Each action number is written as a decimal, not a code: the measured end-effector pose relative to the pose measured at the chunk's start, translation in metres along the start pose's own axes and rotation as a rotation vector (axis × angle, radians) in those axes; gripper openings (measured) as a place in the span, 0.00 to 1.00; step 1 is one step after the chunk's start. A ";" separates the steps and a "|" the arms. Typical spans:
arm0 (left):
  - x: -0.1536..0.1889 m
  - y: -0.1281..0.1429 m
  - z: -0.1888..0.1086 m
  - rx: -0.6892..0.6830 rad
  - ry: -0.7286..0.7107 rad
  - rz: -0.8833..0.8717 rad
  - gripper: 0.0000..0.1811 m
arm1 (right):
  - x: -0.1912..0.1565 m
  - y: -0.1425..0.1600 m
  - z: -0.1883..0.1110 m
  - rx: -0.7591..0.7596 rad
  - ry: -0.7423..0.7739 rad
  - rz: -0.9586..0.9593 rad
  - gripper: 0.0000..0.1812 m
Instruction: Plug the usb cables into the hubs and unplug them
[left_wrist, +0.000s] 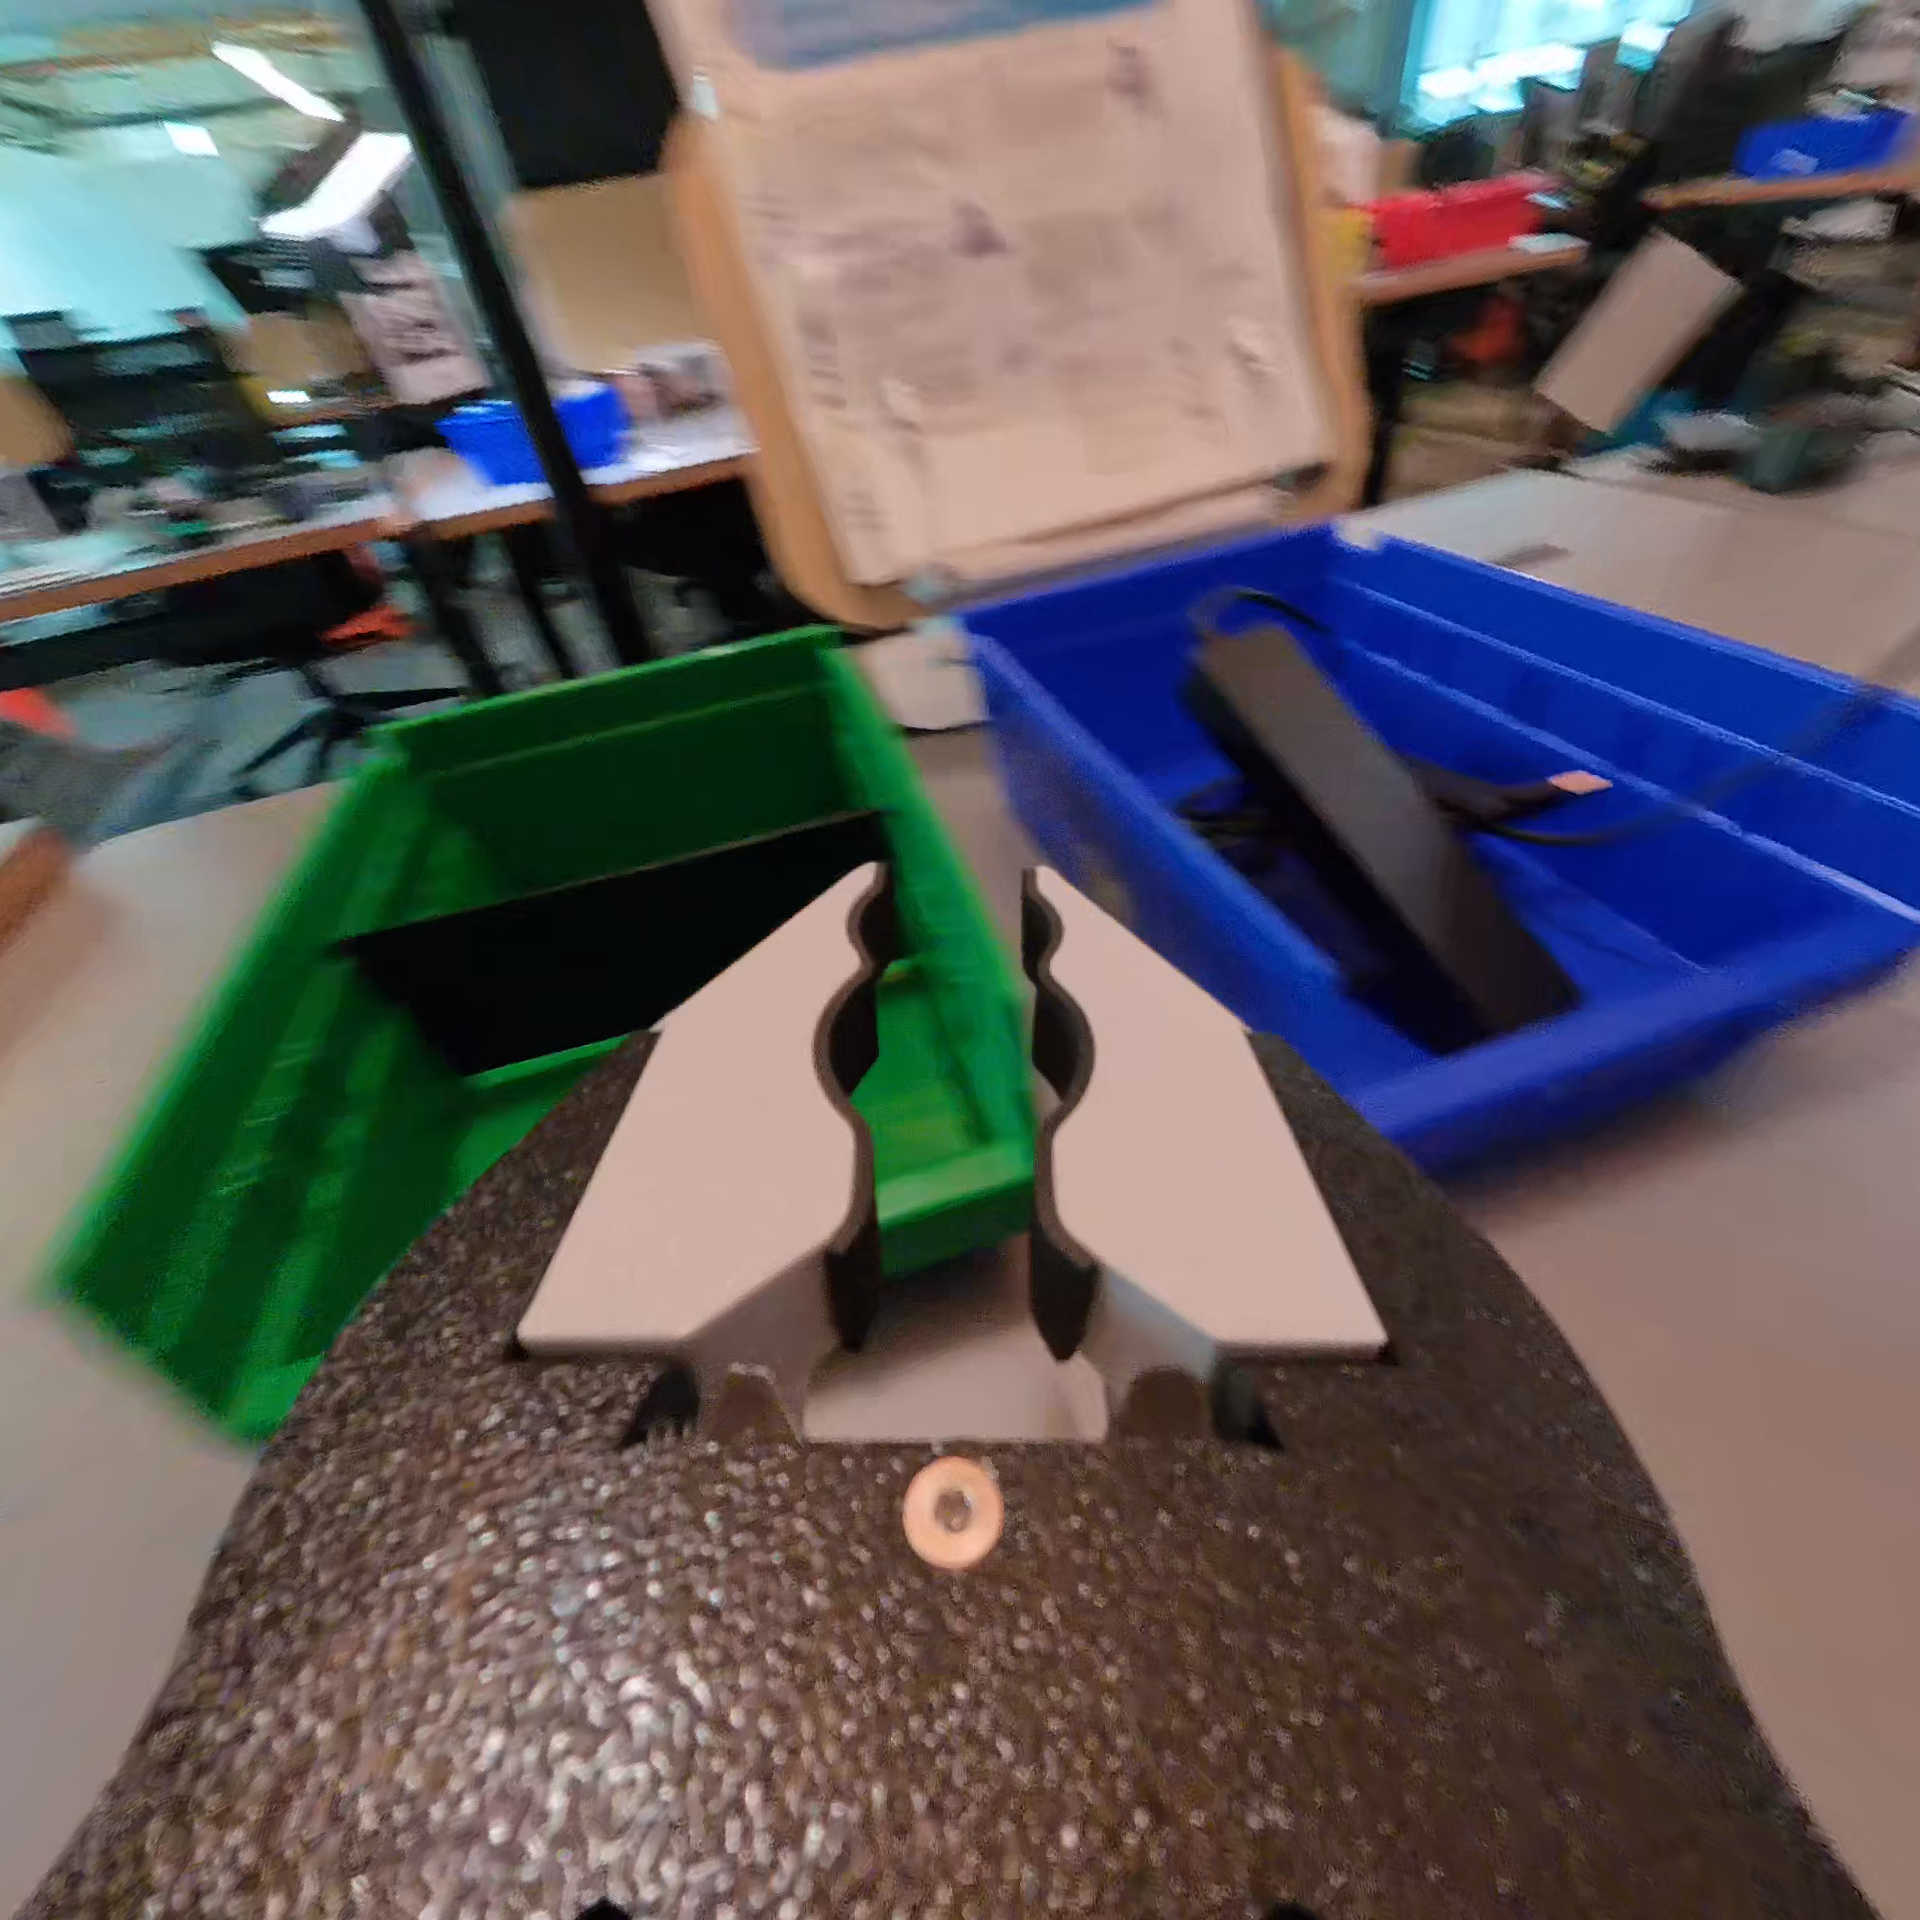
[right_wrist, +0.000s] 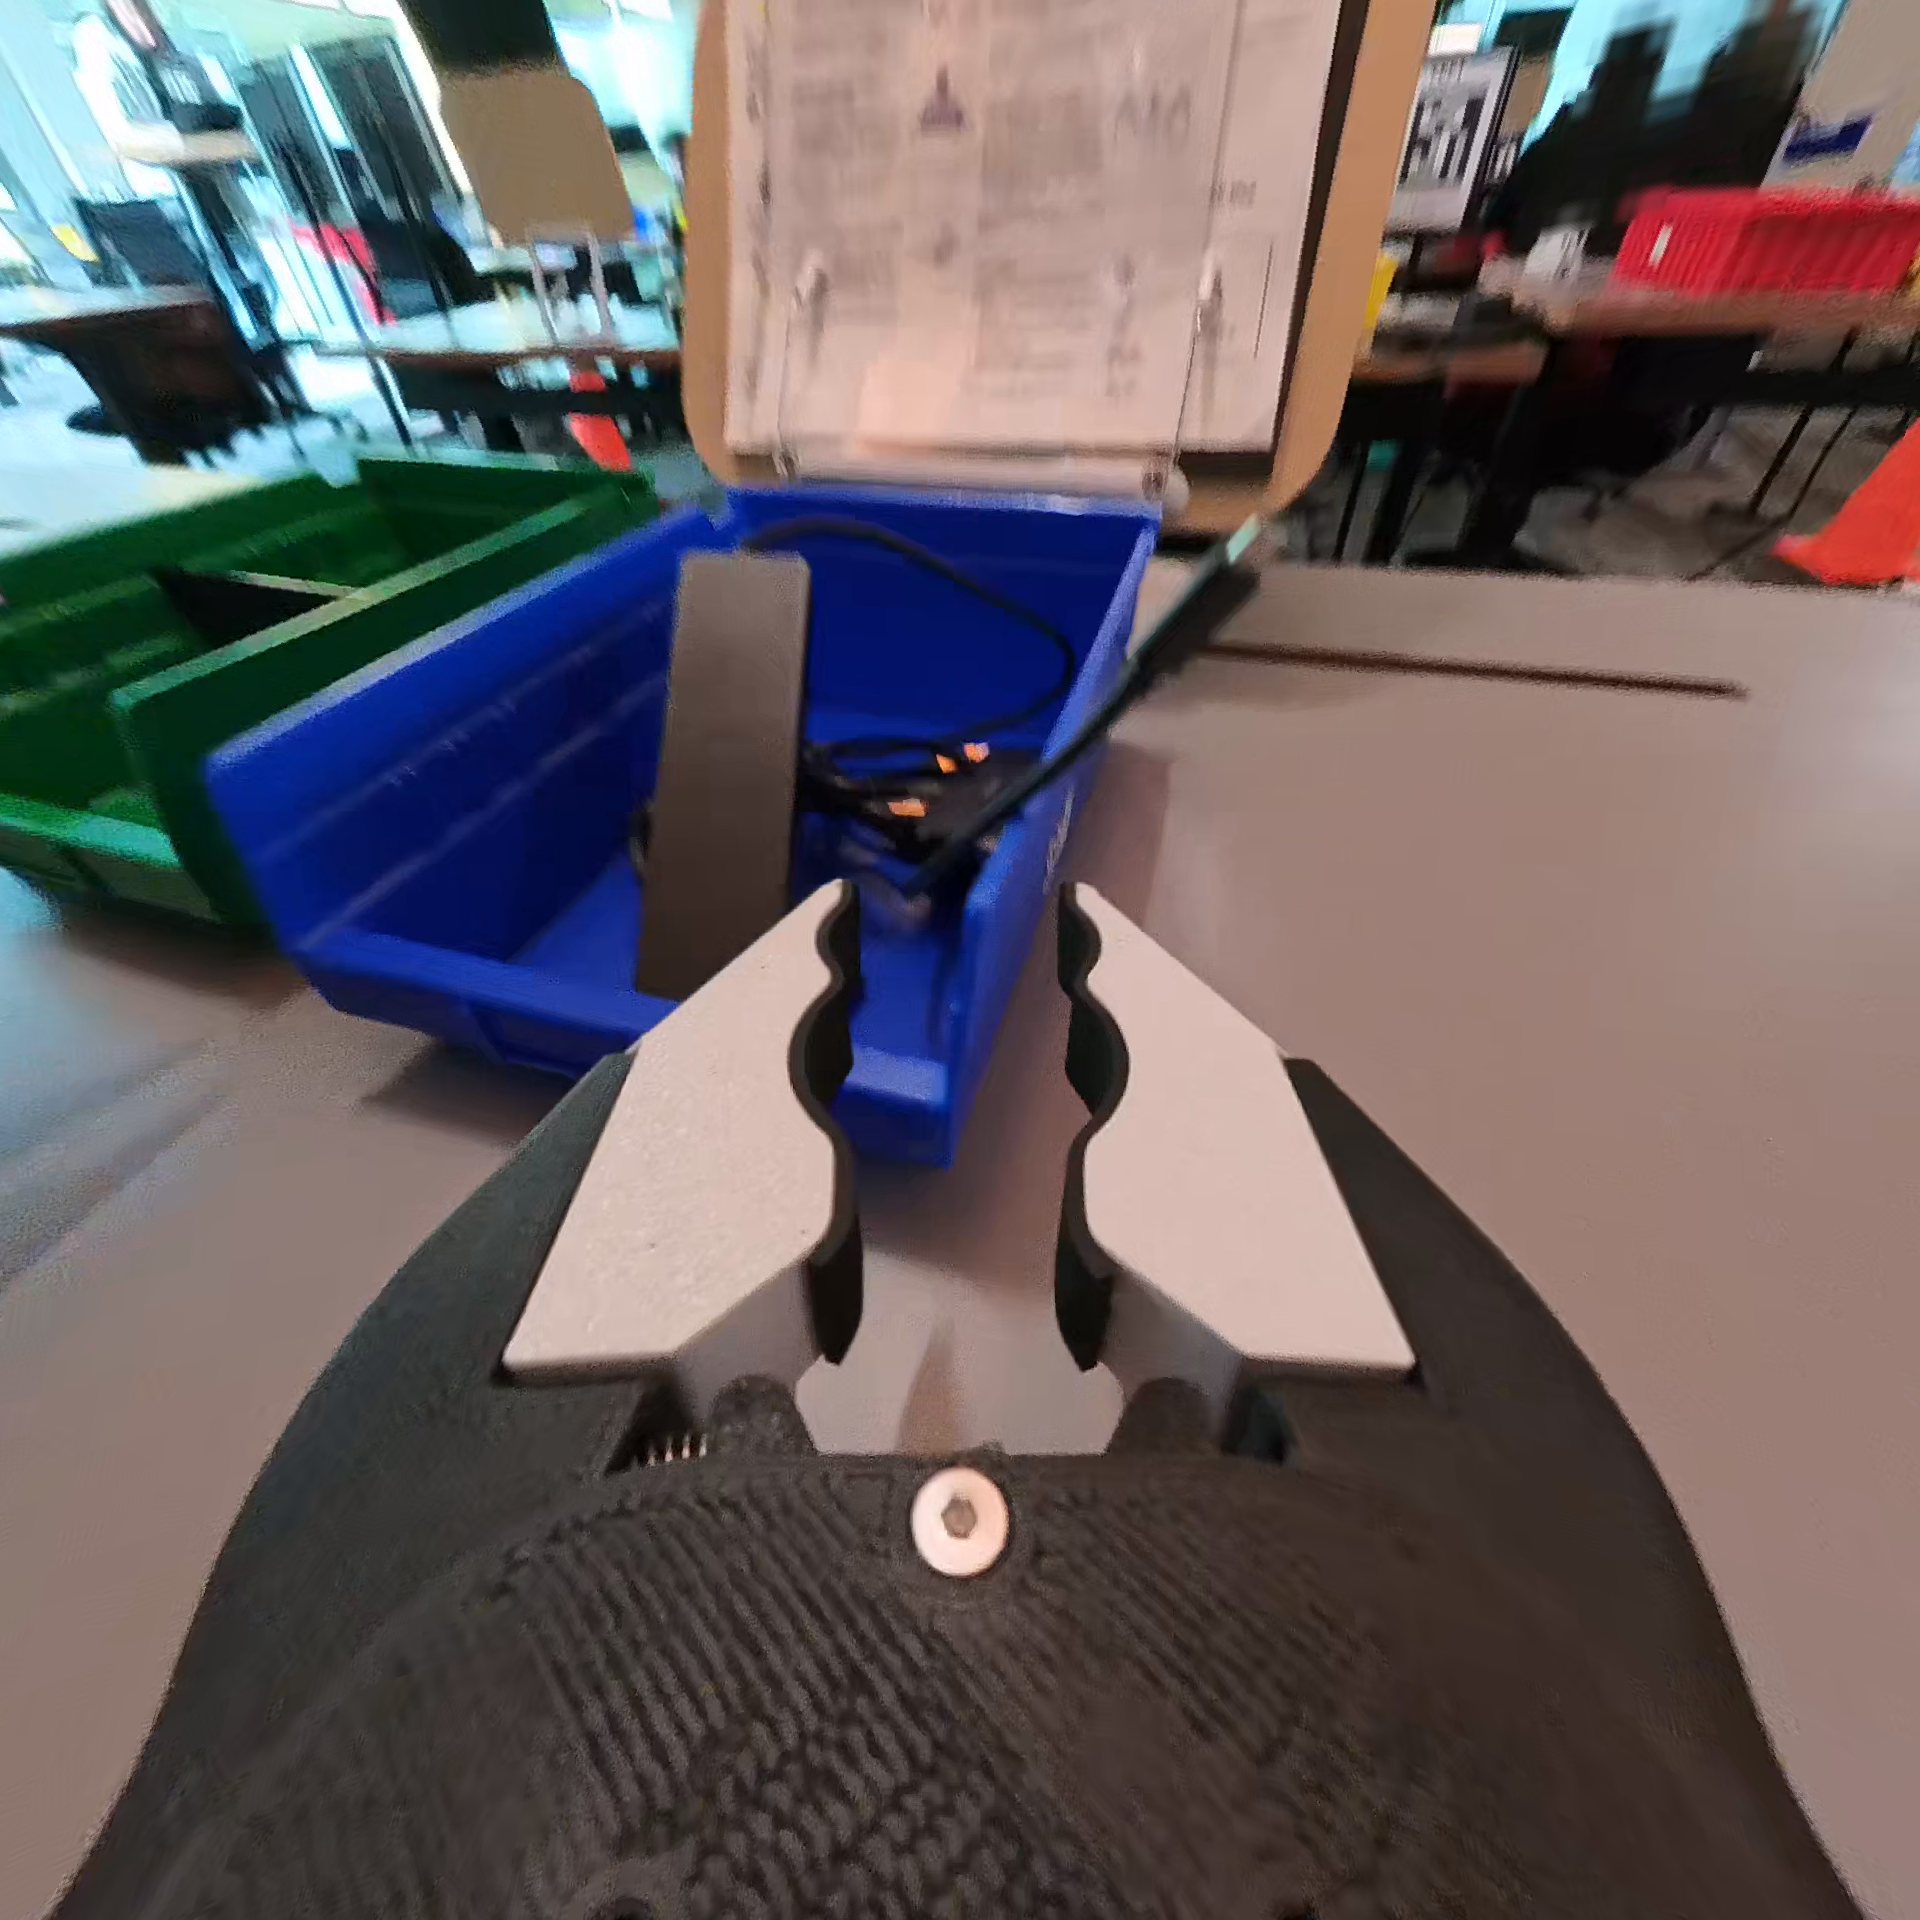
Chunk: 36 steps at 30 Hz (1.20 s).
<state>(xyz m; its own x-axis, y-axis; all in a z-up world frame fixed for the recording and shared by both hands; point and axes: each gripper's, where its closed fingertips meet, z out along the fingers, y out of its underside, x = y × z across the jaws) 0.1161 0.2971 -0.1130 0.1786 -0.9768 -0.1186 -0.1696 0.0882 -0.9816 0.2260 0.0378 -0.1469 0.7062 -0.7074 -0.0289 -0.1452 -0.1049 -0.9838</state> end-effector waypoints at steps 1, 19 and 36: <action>-0.032 -0.001 -0.007 0.005 -0.080 -0.024 0.16 | -0.008 -0.009 -0.004 0.032 -0.012 -0.006 0.21; -0.176 0.086 -0.001 -0.108 -0.257 -0.237 0.00 | -0.184 0.015 0.014 -0.059 -0.389 -0.158 0.44; -0.093 -0.106 -0.096 0.413 -0.456 0.063 0.00 | -0.184 -0.070 0.055 0.222 -0.317 0.099 0.44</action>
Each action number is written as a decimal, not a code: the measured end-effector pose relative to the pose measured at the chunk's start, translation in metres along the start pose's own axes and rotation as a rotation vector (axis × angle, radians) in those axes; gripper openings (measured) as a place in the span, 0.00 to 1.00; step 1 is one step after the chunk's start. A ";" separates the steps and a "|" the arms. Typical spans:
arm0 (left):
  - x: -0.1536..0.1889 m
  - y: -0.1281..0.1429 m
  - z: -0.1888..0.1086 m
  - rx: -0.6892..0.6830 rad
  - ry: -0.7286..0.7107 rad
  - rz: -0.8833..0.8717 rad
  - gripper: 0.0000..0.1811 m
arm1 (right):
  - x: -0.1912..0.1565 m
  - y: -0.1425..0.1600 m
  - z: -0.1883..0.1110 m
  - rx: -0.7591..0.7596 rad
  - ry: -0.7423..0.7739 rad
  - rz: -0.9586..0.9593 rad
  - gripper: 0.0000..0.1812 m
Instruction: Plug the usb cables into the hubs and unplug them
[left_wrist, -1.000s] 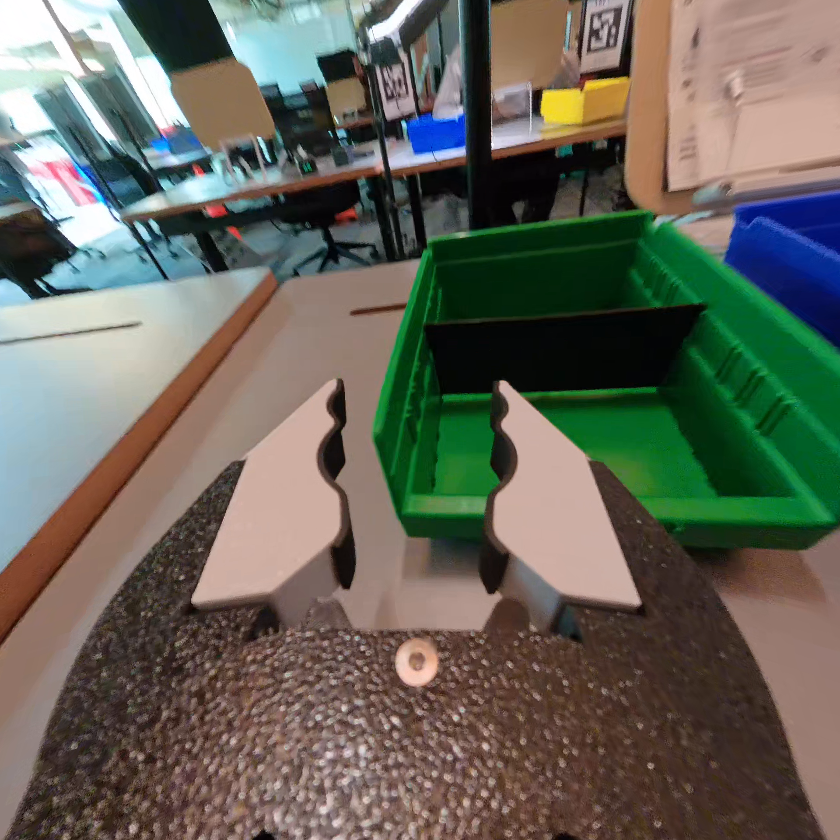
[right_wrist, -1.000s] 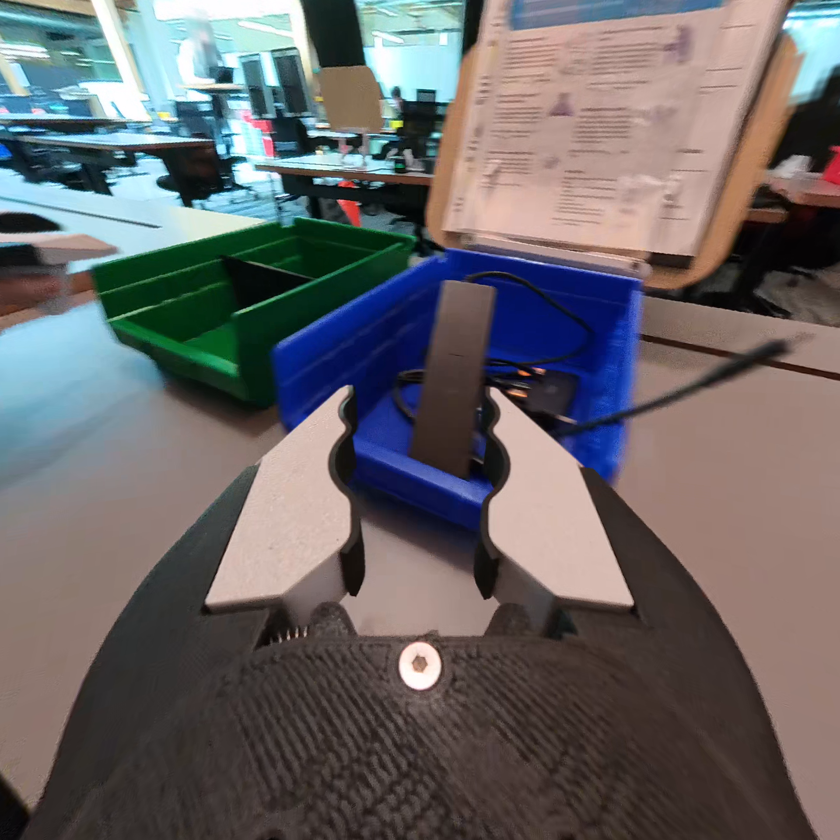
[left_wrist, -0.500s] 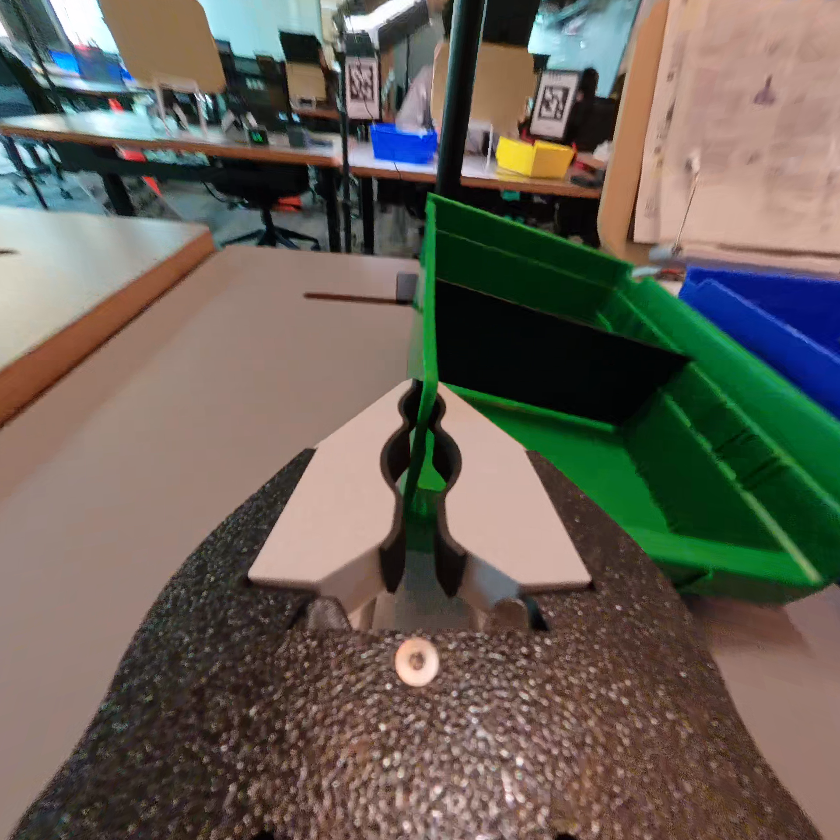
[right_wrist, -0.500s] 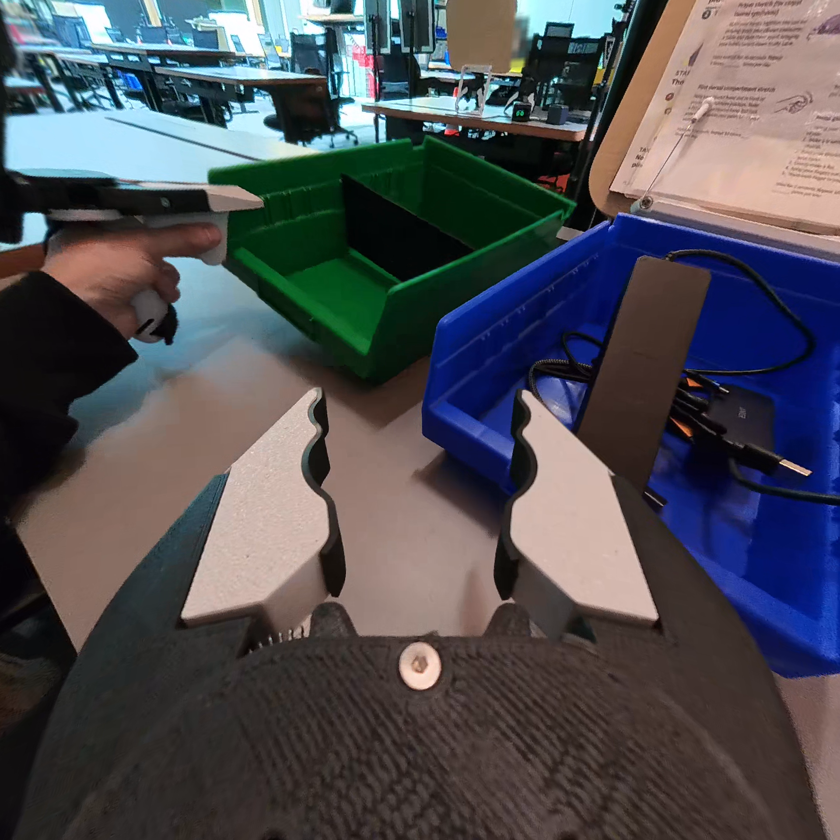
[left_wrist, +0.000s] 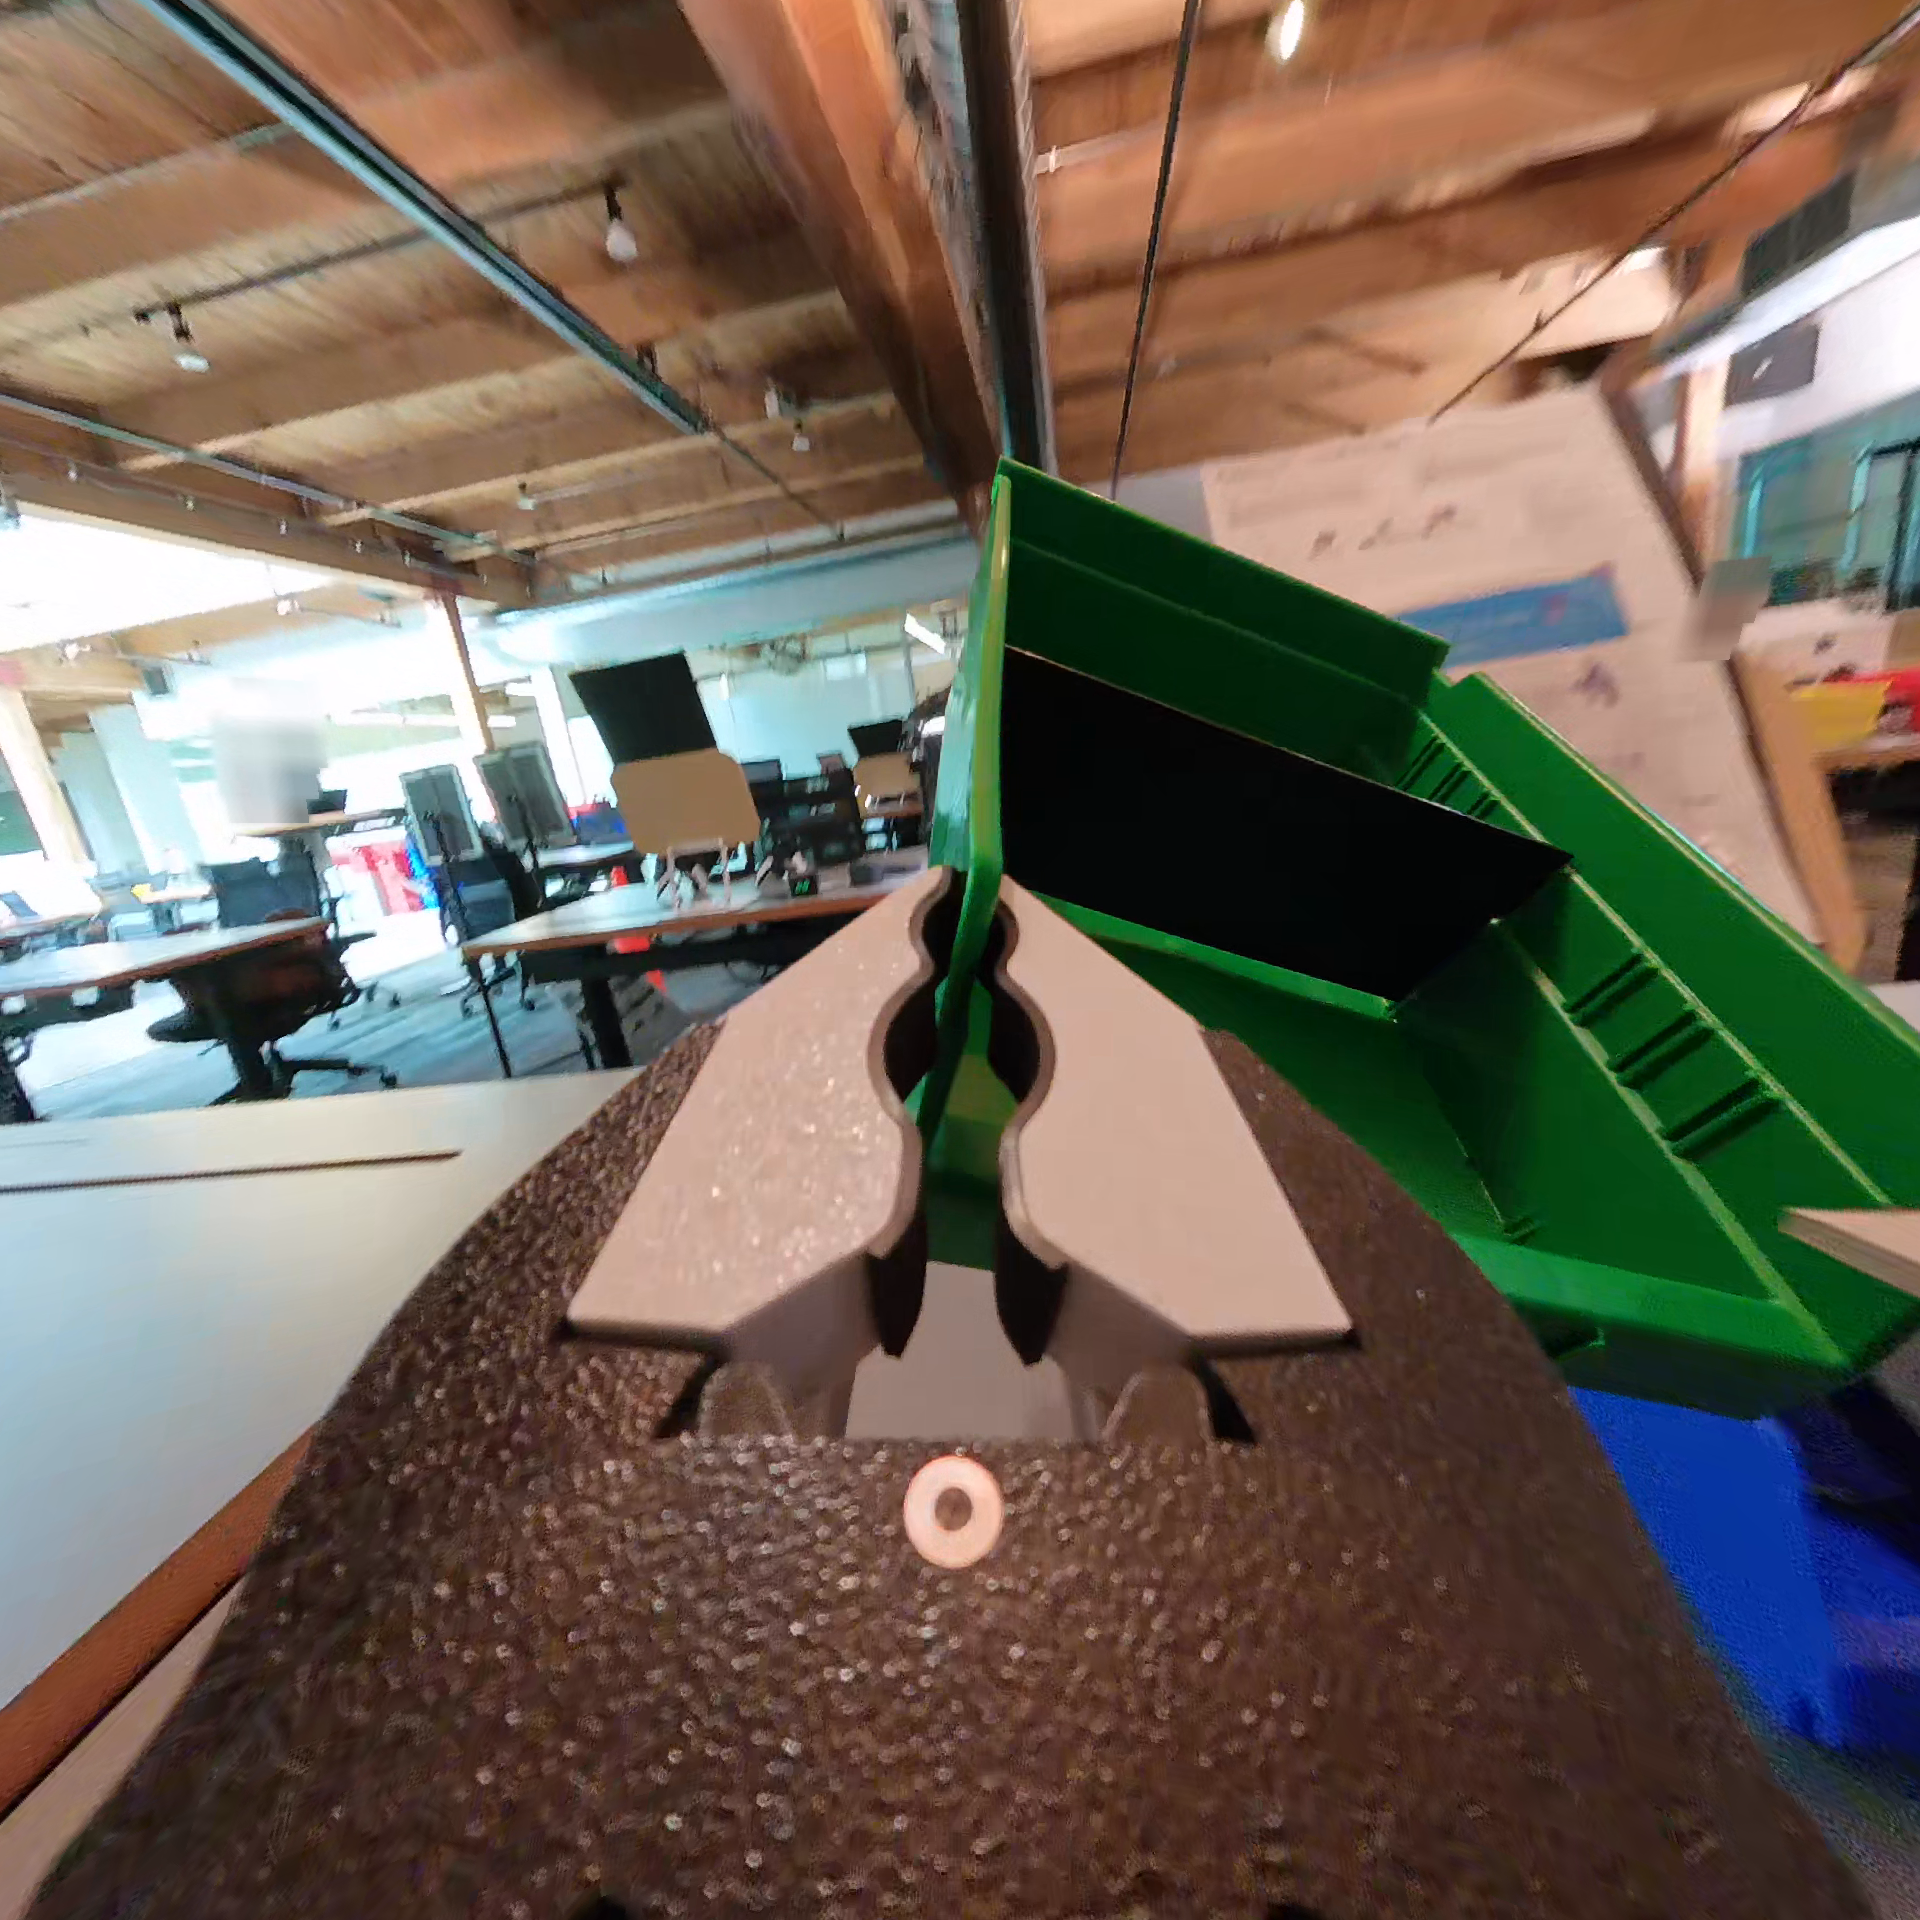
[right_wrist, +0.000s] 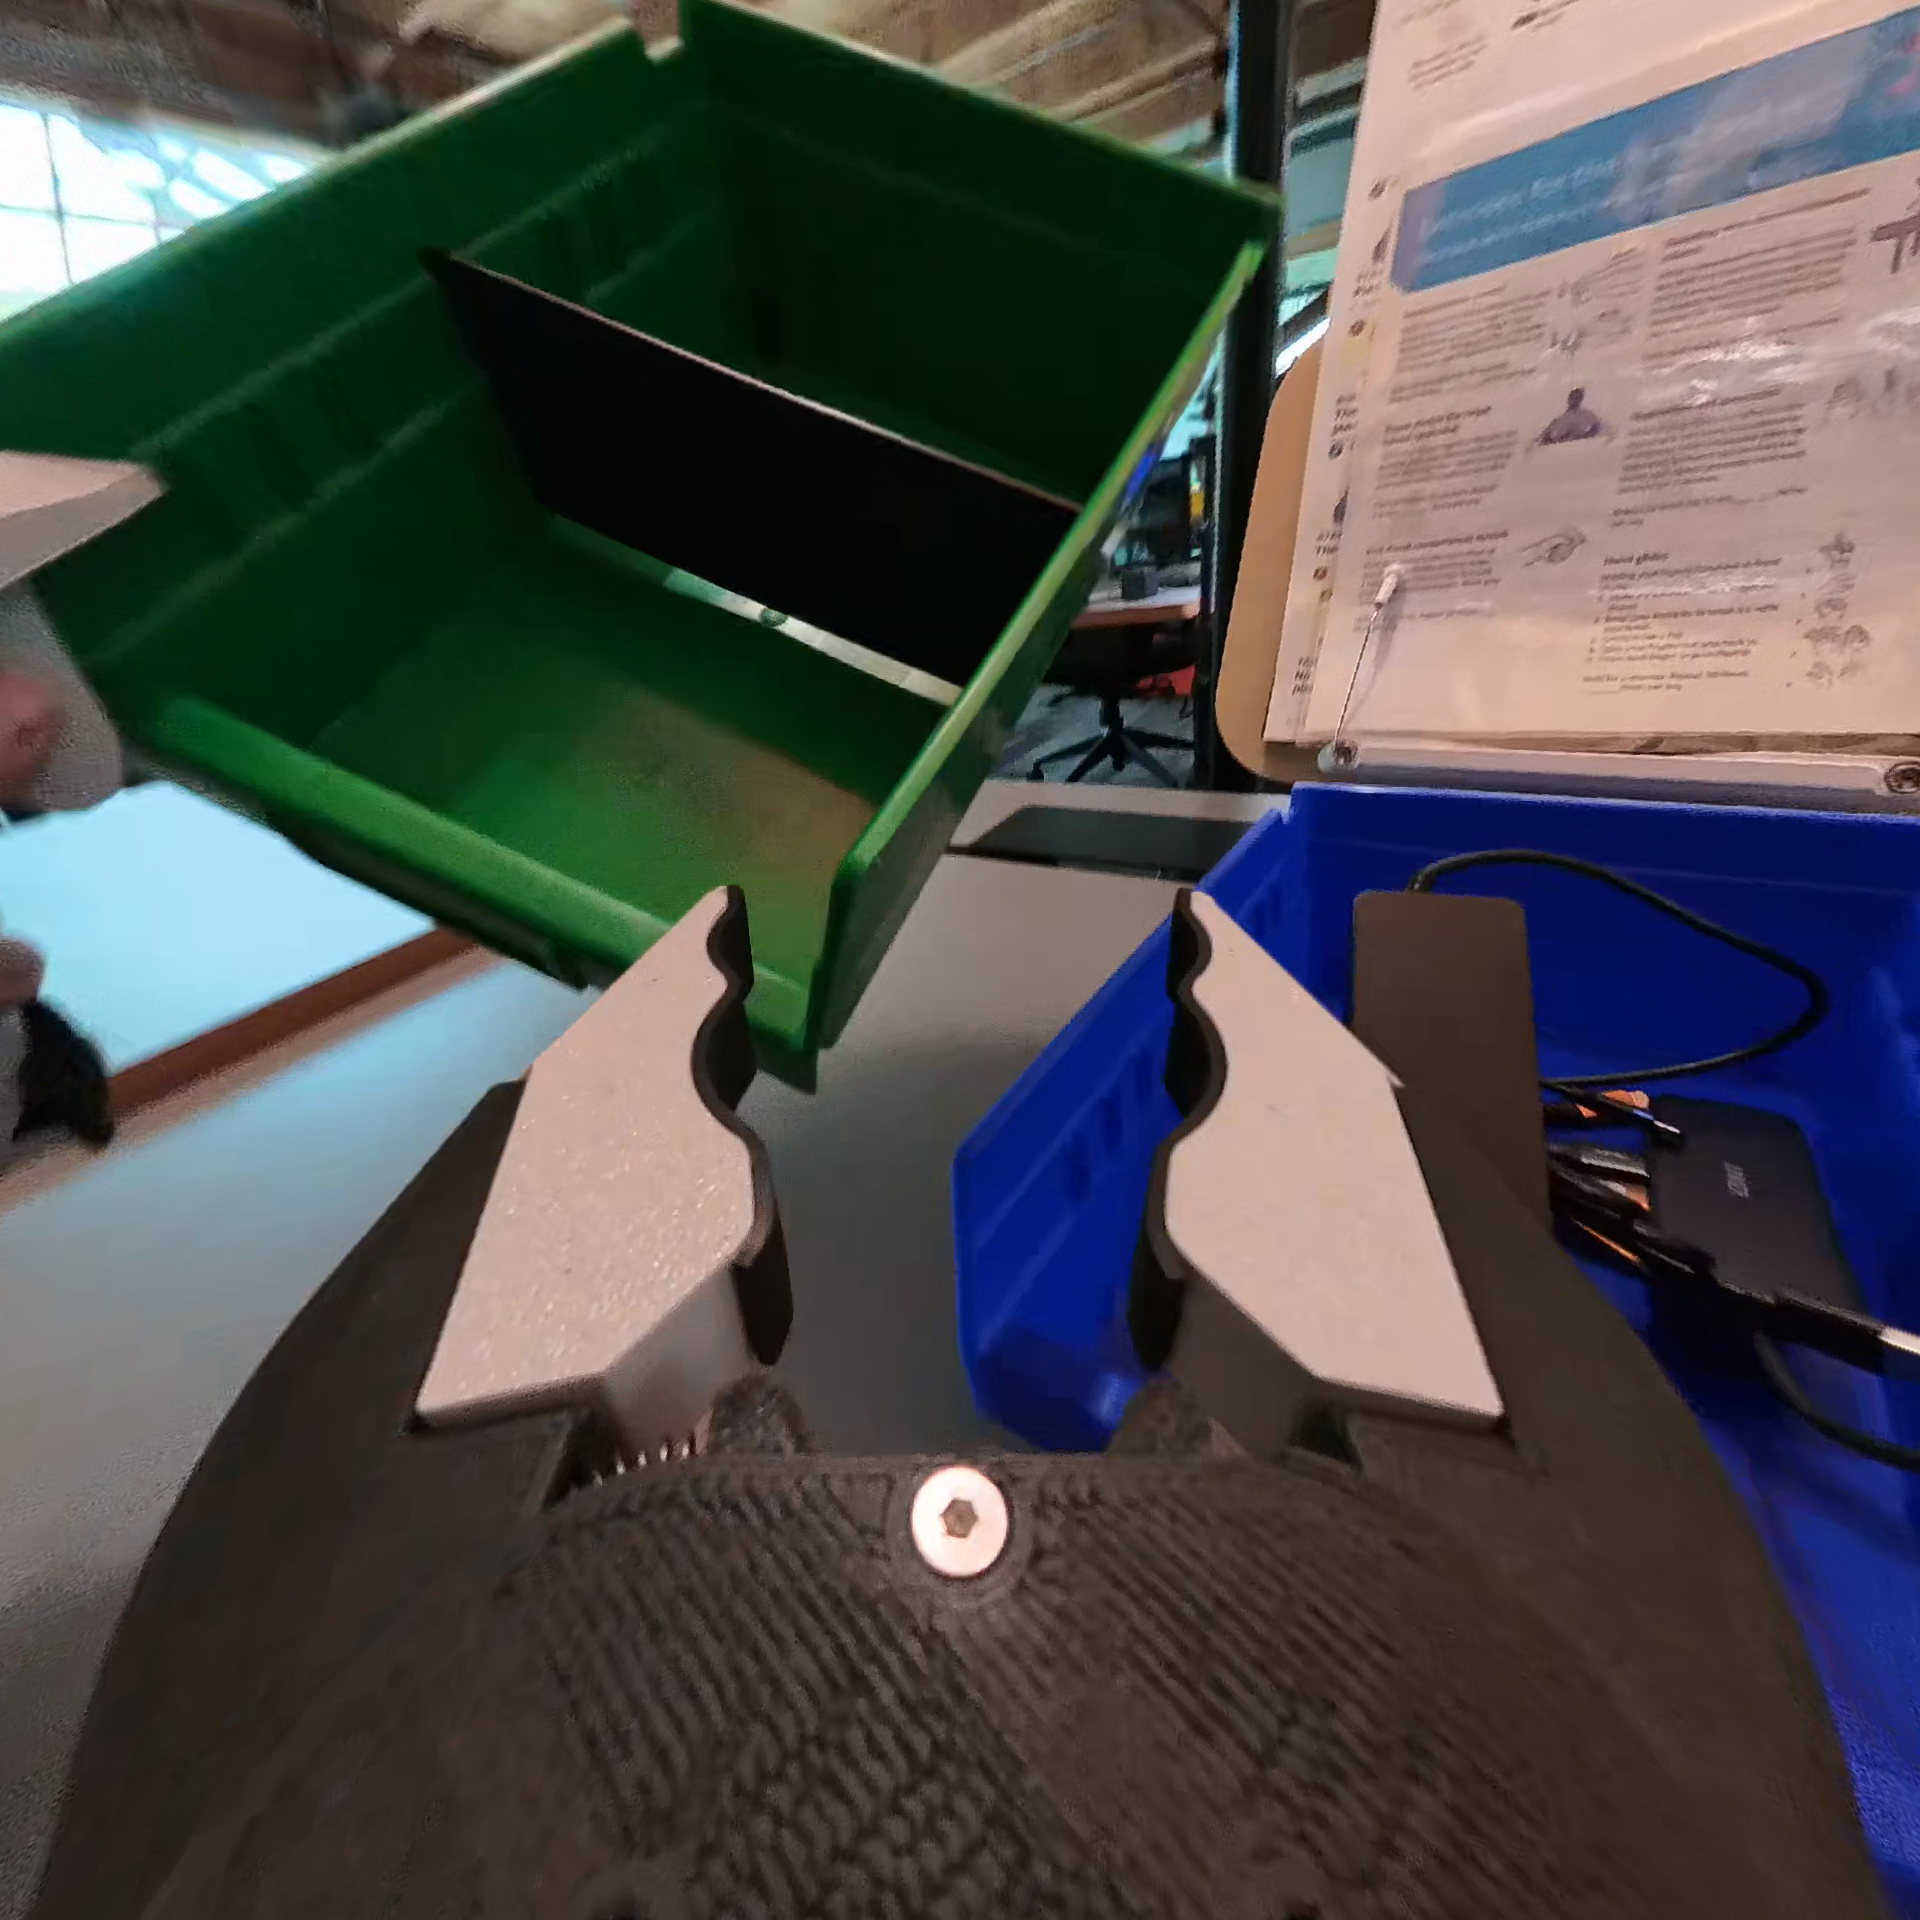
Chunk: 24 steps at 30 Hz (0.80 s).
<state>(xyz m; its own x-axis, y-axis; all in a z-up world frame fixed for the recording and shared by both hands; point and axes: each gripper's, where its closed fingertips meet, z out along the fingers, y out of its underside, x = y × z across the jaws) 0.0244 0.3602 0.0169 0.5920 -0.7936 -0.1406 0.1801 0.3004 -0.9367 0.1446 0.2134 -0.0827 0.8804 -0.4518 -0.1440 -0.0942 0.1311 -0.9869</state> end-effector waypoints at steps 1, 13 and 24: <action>0.008 -0.008 -0.004 0.036 0.011 -0.006 0.00 | 0.002 -0.007 0.003 0.034 0.008 0.028 0.44; 0.131 -0.048 -0.047 0.349 0.188 0.043 0.05 | 0.093 -0.065 -0.031 0.330 0.128 0.302 0.01; 0.194 -0.040 -0.062 0.317 0.531 -0.010 0.21 | 0.226 -0.112 -0.128 0.476 0.351 0.358 0.02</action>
